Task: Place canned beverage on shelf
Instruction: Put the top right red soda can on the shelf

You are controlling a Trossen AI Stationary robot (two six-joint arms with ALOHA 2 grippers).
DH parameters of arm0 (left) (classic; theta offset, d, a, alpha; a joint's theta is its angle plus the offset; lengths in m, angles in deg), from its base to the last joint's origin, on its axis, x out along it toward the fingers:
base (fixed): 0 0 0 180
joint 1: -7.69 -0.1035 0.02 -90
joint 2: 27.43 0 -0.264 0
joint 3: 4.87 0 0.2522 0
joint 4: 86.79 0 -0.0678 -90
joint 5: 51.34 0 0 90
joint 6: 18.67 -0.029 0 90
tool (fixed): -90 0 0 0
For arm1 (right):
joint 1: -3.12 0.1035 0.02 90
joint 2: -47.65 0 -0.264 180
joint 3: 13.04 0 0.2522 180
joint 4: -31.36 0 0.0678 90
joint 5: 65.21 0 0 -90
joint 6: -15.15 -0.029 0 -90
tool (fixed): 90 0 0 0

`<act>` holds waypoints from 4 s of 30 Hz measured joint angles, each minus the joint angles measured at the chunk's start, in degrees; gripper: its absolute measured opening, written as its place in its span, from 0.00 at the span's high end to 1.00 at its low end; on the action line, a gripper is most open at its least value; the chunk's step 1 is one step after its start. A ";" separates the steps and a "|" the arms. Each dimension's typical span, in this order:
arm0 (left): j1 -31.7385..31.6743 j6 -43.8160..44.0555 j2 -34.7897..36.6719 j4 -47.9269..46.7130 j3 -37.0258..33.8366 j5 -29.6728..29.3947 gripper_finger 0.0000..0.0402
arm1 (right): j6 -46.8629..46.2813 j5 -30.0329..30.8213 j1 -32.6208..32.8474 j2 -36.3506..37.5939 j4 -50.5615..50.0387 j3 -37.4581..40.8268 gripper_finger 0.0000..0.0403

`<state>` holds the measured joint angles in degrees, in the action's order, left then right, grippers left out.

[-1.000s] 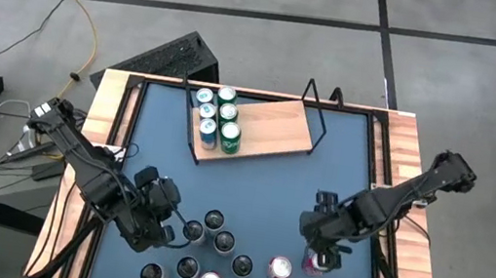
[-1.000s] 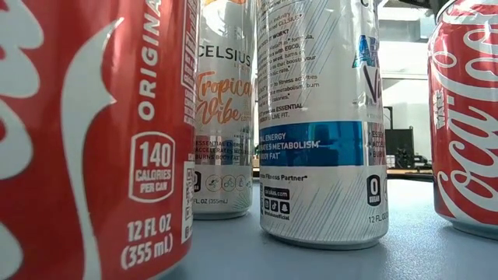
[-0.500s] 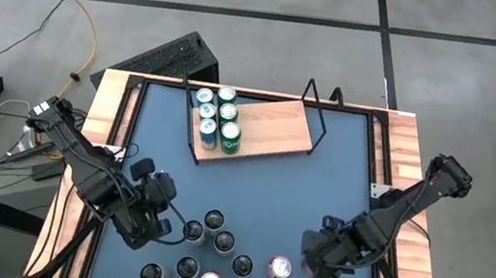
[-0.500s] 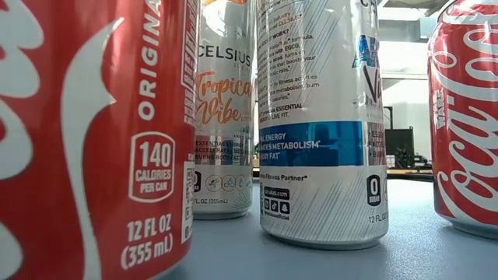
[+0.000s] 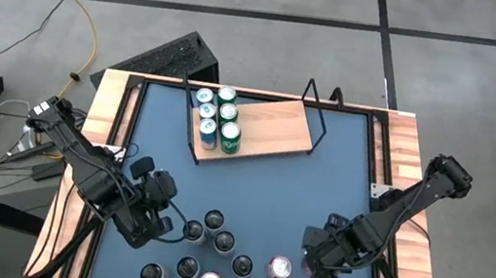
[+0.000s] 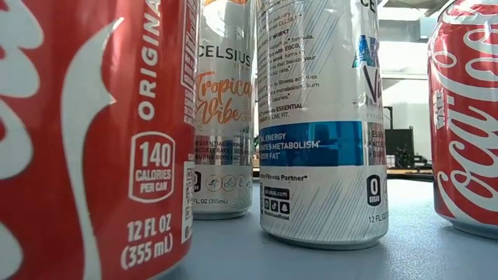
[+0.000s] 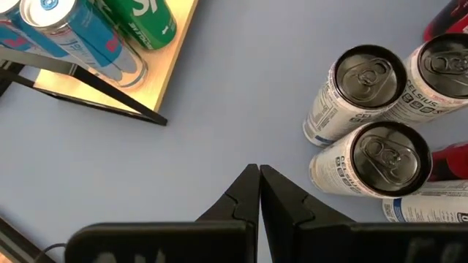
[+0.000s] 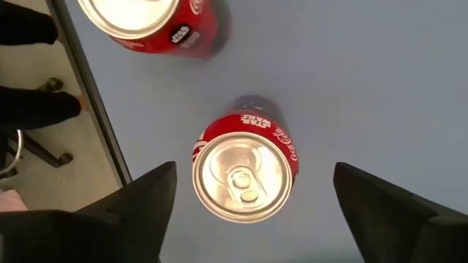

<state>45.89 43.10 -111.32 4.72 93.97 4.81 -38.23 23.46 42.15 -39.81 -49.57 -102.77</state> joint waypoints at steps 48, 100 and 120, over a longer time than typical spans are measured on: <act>1.73 3.59 1.01 -7.84 0.09 -6.12 1.00 | 12.52 1.62 -14.17 1.73 0.02 5.75 0.33; -7.27 24.49 14.91 -8.66 -12.15 -17.85 1.00 | 94.32 3.68 -64.65 -42.23 -10.84 -57.57 0.33; -10.19 20.31 14.88 -7.67 -12.15 -17.89 1.00 | 91.36 1.47 -63.21 -43.17 -9.31 -57.57 0.21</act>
<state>35.70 63.41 -96.44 -2.95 81.82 -13.08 53.13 24.93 -21.06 -82.97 -58.88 -160.34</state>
